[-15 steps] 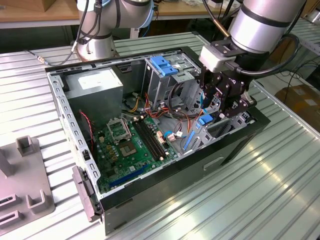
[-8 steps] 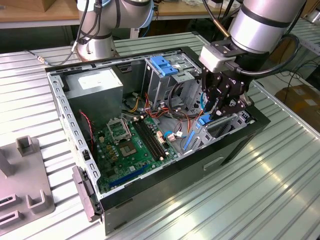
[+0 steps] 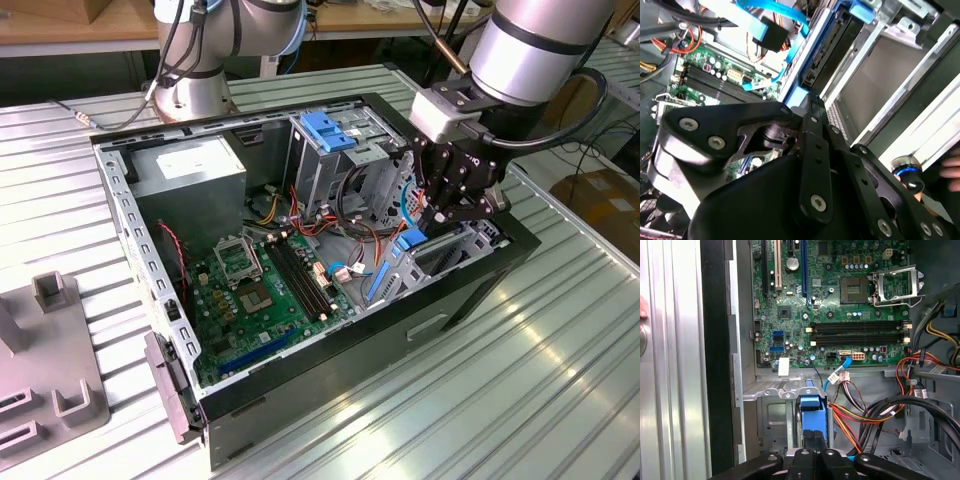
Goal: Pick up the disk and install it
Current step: 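Insert the disk into the insertion slot, then insert the first disk wire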
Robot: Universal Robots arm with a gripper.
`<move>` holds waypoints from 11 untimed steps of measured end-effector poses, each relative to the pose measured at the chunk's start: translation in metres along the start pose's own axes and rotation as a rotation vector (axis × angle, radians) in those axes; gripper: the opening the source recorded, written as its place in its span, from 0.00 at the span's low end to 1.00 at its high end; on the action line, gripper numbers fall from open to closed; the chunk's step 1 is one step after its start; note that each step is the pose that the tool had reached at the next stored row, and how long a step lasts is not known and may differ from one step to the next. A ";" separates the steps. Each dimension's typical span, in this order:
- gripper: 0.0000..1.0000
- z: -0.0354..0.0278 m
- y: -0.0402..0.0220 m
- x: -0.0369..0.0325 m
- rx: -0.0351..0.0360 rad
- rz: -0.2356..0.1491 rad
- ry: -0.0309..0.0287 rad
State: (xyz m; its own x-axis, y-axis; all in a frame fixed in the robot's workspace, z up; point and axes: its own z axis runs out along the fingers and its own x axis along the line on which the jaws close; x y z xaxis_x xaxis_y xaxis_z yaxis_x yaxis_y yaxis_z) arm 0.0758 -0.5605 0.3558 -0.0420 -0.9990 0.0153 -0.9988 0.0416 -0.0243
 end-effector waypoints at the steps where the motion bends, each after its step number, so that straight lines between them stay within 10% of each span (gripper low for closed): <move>1: 0.10 0.0000 -0.0001 0.0000 0.0000 0.000 0.0000; 11: 0.10 0.0000 -0.0008 0.0000 0.0000 0.000 0.0000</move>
State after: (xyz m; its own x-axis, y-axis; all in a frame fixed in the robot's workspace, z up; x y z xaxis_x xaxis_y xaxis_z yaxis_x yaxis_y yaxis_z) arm 0.0766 -0.5605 0.3558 -0.0419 -0.9990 0.0152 -0.9988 0.0415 -0.0244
